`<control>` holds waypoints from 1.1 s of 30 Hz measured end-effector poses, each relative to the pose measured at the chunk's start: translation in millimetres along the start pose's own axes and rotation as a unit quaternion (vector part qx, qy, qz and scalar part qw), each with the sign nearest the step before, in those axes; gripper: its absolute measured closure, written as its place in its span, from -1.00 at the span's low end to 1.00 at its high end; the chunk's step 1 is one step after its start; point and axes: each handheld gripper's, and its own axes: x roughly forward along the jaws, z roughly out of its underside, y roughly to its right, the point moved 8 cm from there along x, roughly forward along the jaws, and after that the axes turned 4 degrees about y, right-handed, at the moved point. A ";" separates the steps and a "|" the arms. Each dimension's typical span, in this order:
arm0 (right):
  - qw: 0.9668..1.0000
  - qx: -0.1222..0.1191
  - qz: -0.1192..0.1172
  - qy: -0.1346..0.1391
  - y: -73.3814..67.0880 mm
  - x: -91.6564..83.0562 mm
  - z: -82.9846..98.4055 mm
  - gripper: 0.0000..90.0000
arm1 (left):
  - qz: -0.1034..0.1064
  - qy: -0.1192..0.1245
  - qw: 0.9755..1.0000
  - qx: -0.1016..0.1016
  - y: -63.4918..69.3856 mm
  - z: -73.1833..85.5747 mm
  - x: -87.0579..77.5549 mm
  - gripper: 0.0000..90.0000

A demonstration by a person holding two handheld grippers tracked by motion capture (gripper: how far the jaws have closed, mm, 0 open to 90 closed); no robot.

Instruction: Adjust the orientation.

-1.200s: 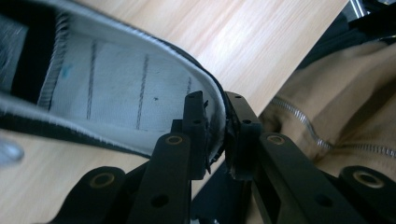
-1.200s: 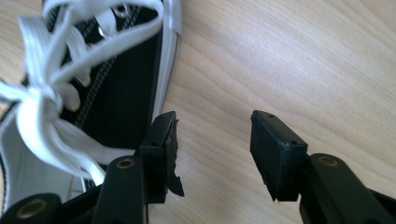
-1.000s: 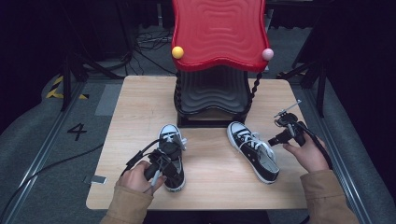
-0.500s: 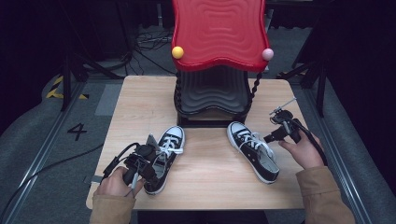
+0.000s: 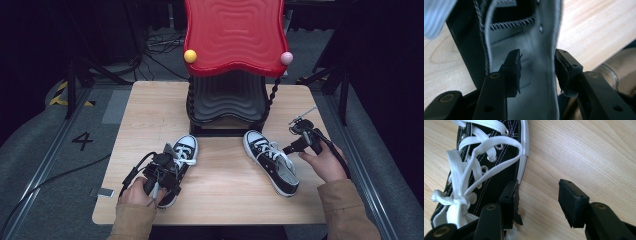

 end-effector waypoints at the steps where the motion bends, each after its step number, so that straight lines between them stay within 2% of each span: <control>1: 1.000 0.000 0.000 0.000 0.0 0.3 0.2 0.14 | -0.005 -0.006 1.000 0.006 0.5 -0.6 2.4 0.31; 3: 1.000 -0.001 0.001 0.000 0.3 0.7 0.6 0.14 | -0.010 -0.017 1.000 0.010 1.2 -1.8 9.6 0.32; 5: 1.000 -0.002 0.001 -0.001 0.5 1.2 1.4 0.14 | -0.014 -0.016 1.000 0.014 1.9 -4.7 14.8 0.36; 9: 1.000 0.001 0.001 -0.002 0.5 1.9 3.3 0.13 | -0.018 0.008 1.000 0.006 0.0 -10.8 14.4 0.49; 10: 1.000 0.001 0.002 -0.002 0.7 2.1 3.9 0.13 | -0.012 0.020 1.000 -0.002 -1.4 -13.2 13.7 0.51; 11: 1.000 0.001 0.002 -0.002 0.7 2.1 3.9 0.13 | -0.012 0.020 1.000 -0.002 -1.4 -13.2 13.7 0.52; 14: 1.000 0.003 0.002 -0.003 2.5 2.0 7.2 0.13 | -0.012 0.049 0.999 -0.010 -3.5 -20.0 11.9 0.52; 18: 1.000 0.009 0.003 -0.003 5.2 1.9 11.5 0.13 | -0.011 0.065 0.998 -0.018 -6.3 -26.3 13.0 0.49; 24: 1.000 0.013 0.006 -0.006 9.0 2.8 17.9 0.13 | -0.032 0.091 0.995 -0.016 -10.3 -34.4 12.5 0.49; 25: 1.000 0.015 0.007 -0.007 9.2 2.8 18.9 0.12 | -0.039 0.104 0.994 -0.016 -12.7 -37.2 12.0 0.49; 26: 1.000 0.014 0.007 -0.006 9.9 2.9 20.5 0.13 | -0.042 0.106 0.993 -0.017 -13.7 -38.5 12.4 0.48; 31: 1.000 0.021 0.010 -0.008 12.7 2.7 25.9 0.12 | -0.039 0.093 0.995 -0.018 -14.3 -41.4 12.4 0.49; 33: 1.000 0.023 0.010 -0.011 13.6 3.5 28.8 0.12 | -0.035 0.086 0.996 -0.010 -14.9 -41.7 12.5 0.49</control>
